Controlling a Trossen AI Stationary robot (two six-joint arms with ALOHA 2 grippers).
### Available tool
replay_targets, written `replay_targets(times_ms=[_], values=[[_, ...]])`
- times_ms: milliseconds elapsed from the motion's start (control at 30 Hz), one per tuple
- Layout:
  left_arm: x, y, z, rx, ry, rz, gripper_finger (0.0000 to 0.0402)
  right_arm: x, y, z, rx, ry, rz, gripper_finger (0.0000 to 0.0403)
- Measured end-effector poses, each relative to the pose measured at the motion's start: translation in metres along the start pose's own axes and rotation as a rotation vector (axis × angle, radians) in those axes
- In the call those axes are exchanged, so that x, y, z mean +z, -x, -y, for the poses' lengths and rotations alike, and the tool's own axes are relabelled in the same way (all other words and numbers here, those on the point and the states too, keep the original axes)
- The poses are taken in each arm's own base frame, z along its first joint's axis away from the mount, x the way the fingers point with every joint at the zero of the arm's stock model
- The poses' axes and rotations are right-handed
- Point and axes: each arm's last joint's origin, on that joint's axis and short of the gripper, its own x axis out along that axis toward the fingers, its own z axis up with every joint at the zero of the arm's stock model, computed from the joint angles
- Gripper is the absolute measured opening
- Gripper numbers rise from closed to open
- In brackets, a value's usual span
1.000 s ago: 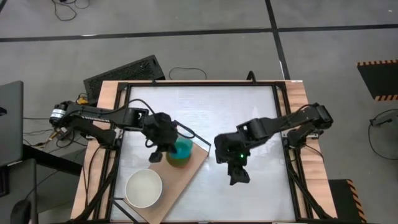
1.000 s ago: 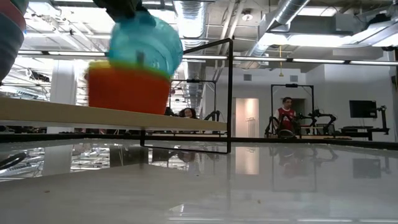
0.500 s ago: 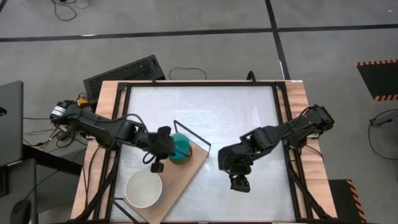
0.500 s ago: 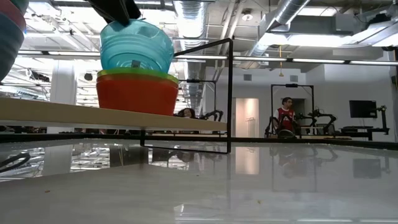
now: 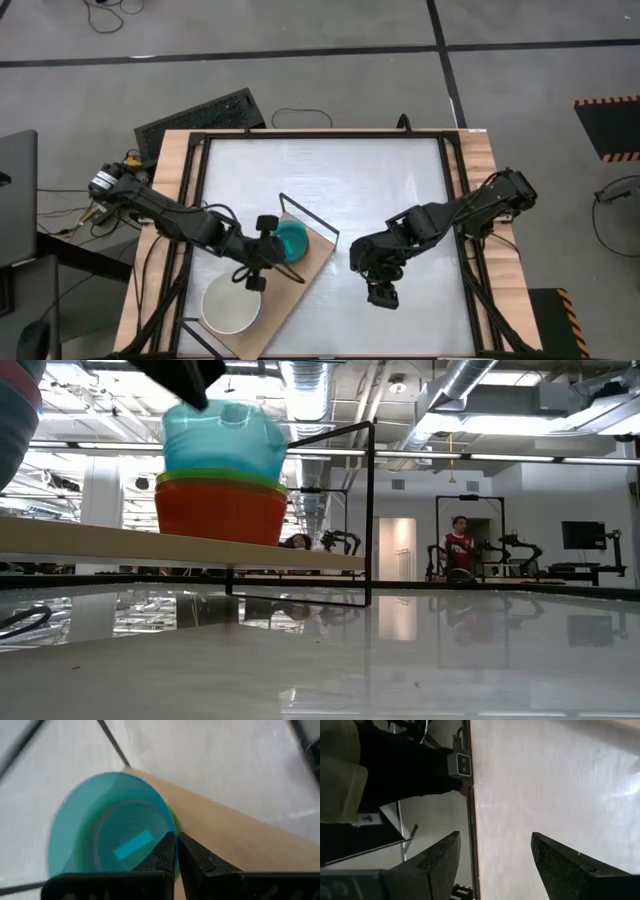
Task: Place and stack bowls onto a shelf
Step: Stack the small blue bowl on the small green bowl on the shelf
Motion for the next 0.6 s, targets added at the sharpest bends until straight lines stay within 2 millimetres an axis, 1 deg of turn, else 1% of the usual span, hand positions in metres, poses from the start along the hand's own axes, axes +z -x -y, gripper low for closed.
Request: replay_targets(times_ms=[67, 133, 267, 467, 600], values=[[0.0004, -0.0052, 0.0019, 0.004, -0.021, -0.03, 0.0, 0.0004, 0.0, -0.0003, 0.003, -0.016, 0.004, 0.027], [0.0044, -0.0067, 0.0027, 0.01, -0.037, -0.021, 0.0, 0.0005, 0.0, -0.0003, 0.003, -0.035, 0.005, 0.027], [0.0038, -0.0113, 0.0038, 0.017, -0.049, -0.041, 0.0, 0.0001, -0.0004, -0.0016, 0.005, -0.046, 0.008, 0.027], [0.0025, -0.0107, 0.0032, 0.023, -0.057, -0.052, 0.0, -0.0022, -0.0017, -0.0047, 0.006, -0.049, 0.003, 0.027], [0.0019, -0.0107, 0.0036, 0.005, -0.141, -0.06, 0.0005, -0.0031, -0.0024, -0.0059, -0.008, -0.073, 0.012, 0.027]])
